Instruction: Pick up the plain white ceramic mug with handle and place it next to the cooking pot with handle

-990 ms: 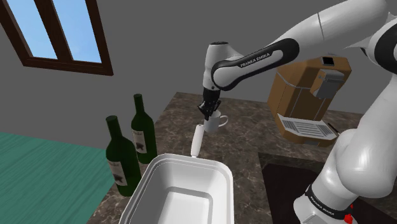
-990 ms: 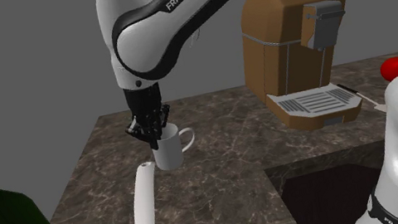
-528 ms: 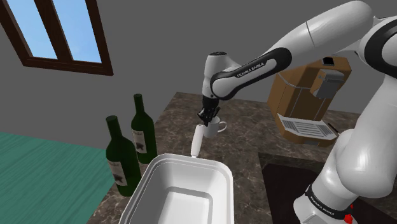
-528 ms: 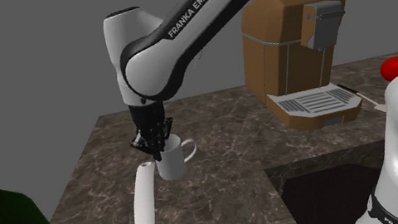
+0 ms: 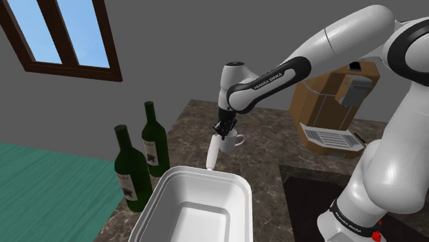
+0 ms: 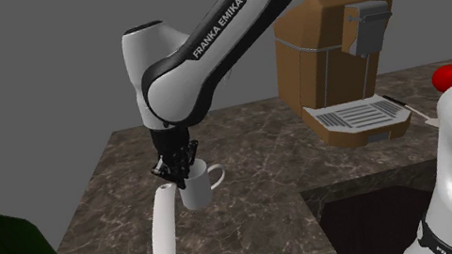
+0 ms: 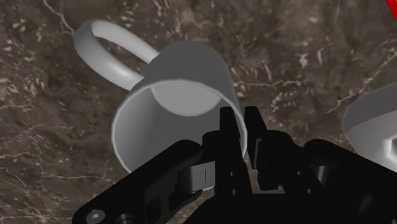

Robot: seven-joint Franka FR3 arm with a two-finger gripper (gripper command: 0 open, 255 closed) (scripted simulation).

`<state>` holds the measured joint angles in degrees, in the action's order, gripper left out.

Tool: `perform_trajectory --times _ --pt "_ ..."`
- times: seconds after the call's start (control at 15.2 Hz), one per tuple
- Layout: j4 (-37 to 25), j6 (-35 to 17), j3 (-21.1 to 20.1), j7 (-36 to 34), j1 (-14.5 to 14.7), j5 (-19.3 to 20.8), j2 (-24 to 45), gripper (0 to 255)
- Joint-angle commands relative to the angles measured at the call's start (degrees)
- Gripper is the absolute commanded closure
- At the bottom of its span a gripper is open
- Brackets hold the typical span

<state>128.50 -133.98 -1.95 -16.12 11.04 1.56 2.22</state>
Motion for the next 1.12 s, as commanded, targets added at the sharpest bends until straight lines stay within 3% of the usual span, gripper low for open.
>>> perform_trajectory --times 0.0,0.07,0.13,0.46,0.73,1.06 --pt "0.0 0.0 0.0 0.0 0.0 0.0 0.0 255" --pt "0.0 0.0 0.0 0.0 0.0 0.0 0.0 255" --pt "0.0 0.0 0.0 0.0 0.0 0.0 0.0 0" --pt "0.0 0.0 0.0 0.0 0.0 0.0 0.0 0" --pt "-2.8 7.0 0.0 0.2 0.1 -0.3 -4.2 0" --pt "-2.8 7.0 0.0 0.2 0.1 -0.3 -4.2 0"
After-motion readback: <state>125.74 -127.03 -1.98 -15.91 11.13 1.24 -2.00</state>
